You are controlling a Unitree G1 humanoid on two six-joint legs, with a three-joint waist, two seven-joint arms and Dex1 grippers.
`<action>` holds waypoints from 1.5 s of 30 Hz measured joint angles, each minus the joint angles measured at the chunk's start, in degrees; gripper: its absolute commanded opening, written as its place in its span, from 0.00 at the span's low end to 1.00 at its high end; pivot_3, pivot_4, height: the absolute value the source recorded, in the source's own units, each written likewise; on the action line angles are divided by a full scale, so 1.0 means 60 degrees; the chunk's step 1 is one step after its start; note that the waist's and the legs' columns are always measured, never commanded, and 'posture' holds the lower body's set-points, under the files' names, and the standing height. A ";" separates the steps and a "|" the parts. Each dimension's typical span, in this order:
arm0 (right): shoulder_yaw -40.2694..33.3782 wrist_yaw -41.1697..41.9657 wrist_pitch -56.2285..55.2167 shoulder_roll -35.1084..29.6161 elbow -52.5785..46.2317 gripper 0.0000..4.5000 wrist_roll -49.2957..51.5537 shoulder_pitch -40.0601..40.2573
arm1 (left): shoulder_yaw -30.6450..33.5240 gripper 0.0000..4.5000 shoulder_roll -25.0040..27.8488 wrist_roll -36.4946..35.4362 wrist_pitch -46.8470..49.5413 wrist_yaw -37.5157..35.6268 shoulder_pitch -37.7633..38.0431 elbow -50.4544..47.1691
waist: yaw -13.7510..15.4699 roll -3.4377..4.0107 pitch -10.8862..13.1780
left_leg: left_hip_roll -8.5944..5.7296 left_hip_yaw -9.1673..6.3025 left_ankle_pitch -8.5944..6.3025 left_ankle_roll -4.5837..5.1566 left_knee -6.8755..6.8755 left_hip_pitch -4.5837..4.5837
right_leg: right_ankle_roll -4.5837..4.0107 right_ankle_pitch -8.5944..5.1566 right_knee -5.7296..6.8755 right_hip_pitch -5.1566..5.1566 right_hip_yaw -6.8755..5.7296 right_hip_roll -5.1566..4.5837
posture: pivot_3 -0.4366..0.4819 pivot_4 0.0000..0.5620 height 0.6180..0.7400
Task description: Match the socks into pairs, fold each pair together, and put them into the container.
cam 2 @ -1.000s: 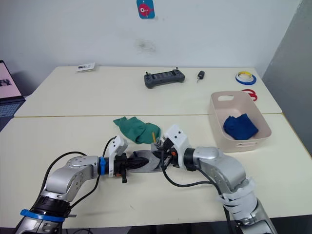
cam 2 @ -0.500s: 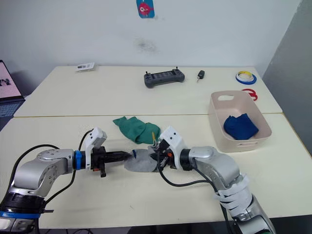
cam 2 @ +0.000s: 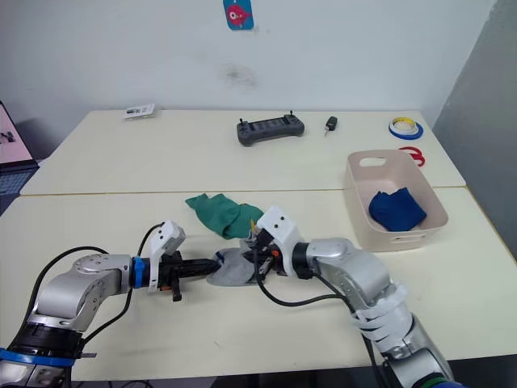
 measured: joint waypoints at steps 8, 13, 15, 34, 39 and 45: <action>0.0819 -0.0025 -0.0746 0.1133 0.1768 0.01 -0.0649 -0.0422 | 0.0053 0.00 0.0027 0.0004 -0.0167 -0.0078 0.0125 0.0004 | 0.0011 0.0000 0.0000 | -0.0003 0.0001 0.0000 0.0000 0.0001 0.0000 | 0.0000 0.0000 -0.0001 0.0000 -0.0002 -0.0005 | 0.48 0.27 1.00; 0.0989 -0.0029 -0.1158 0.1392 0.2538 0.01 -0.1083 -0.0604 | 0.0068 0.00 0.0047 0.0005 -0.0215 -0.0078 0.0164 0.0007 | 0.0002 0.0001 0.0000 | -0.0002 0.0001 0.0000 0.0000 0.0000 0.0001 | 0.0000 0.0000 0.0000 -0.0001 -0.0002 -0.0004 | 0.48 0.27 1.00; 0.0989 -0.0036 -0.1217 0.1426 0.2580 0.06 -0.1148 -0.0627 | 0.0070 0.00 0.0048 0.0005 -0.0238 -0.0083 0.0167 0.0019 | 0.0003 0.0001 0.0000 | -0.0002 0.0001 0.0000 0.0000 0.0000 0.0001 | 0.0000 0.0000 0.0000 -0.0001 -0.0002 -0.0005 | 0.48 0.27 1.00; 0.0237 0.0901 -0.1798 -0.0748 0.0298 0.18 -0.0882 -0.0117 | 0.0081 0.00 0.0046 0.0012 -0.0582 -0.0102 0.0235 0.0227 | -0.0004 0.0002 0.0001 | -0.0004 0.0006 -0.0001 0.0001 -0.0002 0.0002 | 0.0000 0.0000 -0.0001 -0.0002 0.0001 -0.0009 | 0.48 0.27 1.00; 0.1062 0.0862 -0.2567 -0.0244 0.0804 0.01 -0.1405 0.0133 | 0.0108 0.00 0.0046 0.0011 -0.0602 -0.0106 0.0257 0.0242 | -0.0013 0.0002 0.0001 | 0.0002 0.0003 -0.0001 0.0001 -0.0001 0.0003 | 0.0000 0.0000 0.0001 -0.0001 -0.0002 -0.0004 | 0.48 0.27 1.00; 0.1739 0.0883 -0.3193 0.0291 0.1651 0.01 -0.1929 0.0134 | 0.0120 0.00 0.0046 0.0000 -0.0585 -0.0098 0.0264 0.0226 | -0.0003 0.0002 0.0001 | 0.0000 0.0003 0.0000 0.0000 -0.0001 0.0003 | 0.0000 0.0000 0.0000 0.0000 -0.0003 -0.0006 | 0.48 0.27 1.00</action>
